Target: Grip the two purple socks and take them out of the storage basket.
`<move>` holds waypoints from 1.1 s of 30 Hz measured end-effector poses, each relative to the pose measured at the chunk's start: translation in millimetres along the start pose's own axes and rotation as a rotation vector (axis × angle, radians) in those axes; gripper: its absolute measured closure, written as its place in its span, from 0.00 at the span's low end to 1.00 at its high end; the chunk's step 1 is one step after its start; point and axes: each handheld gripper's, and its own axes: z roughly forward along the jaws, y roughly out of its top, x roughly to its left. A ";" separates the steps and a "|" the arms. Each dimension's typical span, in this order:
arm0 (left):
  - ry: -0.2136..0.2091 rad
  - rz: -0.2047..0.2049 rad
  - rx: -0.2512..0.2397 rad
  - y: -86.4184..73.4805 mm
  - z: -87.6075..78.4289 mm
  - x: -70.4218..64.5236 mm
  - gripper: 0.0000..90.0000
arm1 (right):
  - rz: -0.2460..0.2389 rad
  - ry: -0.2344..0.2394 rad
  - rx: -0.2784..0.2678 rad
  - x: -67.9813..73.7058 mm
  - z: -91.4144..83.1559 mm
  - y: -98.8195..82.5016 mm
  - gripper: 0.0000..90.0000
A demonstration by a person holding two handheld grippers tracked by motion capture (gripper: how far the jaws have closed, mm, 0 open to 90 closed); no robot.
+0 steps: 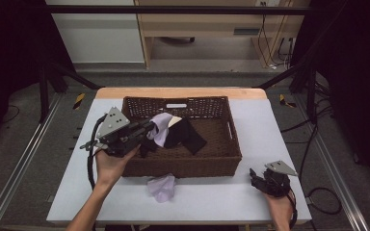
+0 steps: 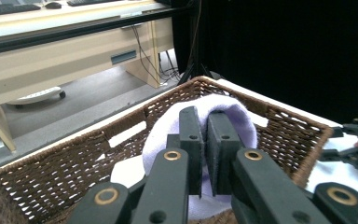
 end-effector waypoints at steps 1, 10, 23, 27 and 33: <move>-0.008 0.002 -0.003 -0.8 -3.2 -1.4 0.94 | 0.002 0.000 0.000 0.1 0.0 0.1 0.34; -0.034 0.021 -0.012 -15.6 -26.4 -15.9 0.94 | -0.004 -0.004 0.000 0.7 0.0 0.0 0.35; -0.098 0.017 -0.005 -38.9 -41.7 -38.6 0.94 | -0.014 -0.011 0.001 1.4 0.2 -0.1 0.35; -0.112 0.022 0.023 -49.4 -42.7 -45.1 0.94 | -0.012 -0.012 0.002 2.0 -0.2 -0.2 0.35; -0.137 0.008 0.076 -69.1 -41.6 -51.1 0.94 | -0.012 -0.014 0.003 2.0 -0.4 -0.3 0.35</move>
